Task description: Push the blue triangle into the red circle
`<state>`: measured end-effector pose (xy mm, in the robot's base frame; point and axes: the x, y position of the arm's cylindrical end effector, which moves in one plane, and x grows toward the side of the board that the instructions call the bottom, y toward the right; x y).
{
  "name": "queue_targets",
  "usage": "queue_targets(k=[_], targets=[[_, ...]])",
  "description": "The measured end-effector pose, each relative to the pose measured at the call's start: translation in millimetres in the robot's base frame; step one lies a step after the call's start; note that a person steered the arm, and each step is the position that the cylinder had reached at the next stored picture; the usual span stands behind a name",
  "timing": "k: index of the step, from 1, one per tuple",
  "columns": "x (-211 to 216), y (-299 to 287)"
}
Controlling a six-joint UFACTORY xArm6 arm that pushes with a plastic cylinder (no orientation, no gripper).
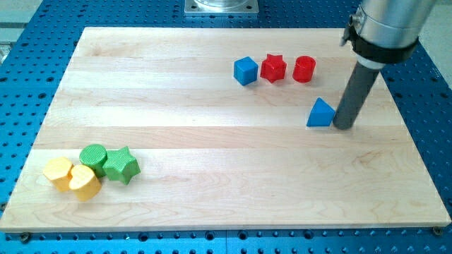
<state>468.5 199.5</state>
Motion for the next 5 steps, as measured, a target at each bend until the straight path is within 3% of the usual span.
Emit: queue_targets(k=[1,2,4,5], targets=[[41.9,-20.3],[24.2,-42.3],[-59.8,-43.2],[-73.5,-43.2]])
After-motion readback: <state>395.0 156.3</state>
